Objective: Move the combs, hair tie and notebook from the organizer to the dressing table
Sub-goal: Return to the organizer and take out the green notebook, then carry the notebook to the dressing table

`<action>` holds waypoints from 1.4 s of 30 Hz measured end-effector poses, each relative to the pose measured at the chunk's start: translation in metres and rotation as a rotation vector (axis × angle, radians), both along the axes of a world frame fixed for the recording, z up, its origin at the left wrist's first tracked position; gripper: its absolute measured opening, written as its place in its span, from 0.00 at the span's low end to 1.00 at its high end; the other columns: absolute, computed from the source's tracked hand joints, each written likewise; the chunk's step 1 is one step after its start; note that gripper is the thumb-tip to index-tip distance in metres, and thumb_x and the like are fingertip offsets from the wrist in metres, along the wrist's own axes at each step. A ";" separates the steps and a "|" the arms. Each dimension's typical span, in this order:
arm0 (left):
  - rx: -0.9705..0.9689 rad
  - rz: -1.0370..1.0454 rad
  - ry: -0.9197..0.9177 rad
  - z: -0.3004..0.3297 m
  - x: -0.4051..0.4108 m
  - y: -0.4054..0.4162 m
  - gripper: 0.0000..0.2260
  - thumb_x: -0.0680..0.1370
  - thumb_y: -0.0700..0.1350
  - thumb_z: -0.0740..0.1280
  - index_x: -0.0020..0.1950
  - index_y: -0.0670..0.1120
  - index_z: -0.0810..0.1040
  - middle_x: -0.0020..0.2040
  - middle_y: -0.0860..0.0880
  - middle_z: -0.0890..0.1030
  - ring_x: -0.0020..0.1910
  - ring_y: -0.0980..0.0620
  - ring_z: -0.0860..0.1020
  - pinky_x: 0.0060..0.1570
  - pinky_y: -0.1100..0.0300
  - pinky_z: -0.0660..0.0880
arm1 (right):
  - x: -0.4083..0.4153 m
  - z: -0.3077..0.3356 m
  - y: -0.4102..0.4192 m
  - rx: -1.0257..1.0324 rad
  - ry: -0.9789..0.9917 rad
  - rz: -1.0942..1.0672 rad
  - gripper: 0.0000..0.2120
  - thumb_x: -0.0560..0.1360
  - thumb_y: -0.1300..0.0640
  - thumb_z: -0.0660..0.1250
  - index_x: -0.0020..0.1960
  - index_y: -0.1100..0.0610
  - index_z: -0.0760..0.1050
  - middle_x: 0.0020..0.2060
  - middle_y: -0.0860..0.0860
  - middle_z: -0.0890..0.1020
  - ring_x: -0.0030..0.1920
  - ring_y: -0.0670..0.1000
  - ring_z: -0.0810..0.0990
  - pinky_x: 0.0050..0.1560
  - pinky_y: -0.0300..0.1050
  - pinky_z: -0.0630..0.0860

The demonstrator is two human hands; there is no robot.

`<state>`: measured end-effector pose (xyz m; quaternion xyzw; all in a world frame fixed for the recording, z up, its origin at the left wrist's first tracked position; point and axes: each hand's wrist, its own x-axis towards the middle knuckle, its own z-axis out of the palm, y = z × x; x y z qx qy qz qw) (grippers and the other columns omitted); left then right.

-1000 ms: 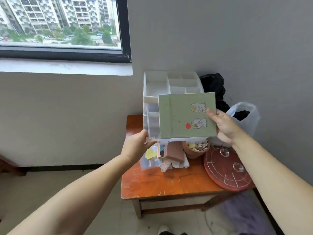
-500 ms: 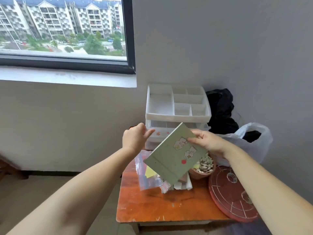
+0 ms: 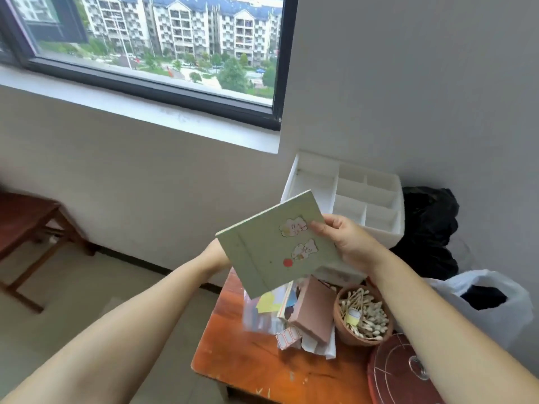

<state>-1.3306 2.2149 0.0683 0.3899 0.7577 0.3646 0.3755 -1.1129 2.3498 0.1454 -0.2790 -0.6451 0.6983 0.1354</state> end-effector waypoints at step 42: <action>0.813 2.211 -0.364 -0.023 0.206 -1.056 0.07 0.74 0.41 0.69 0.52 0.44 0.80 0.44 0.48 0.86 0.42 0.50 0.84 0.43 0.59 0.82 | -0.260 -0.084 -1.085 0.047 -0.336 1.864 0.04 0.75 0.60 0.66 0.46 0.56 0.80 0.39 0.48 0.85 0.38 0.47 0.85 0.38 0.39 0.81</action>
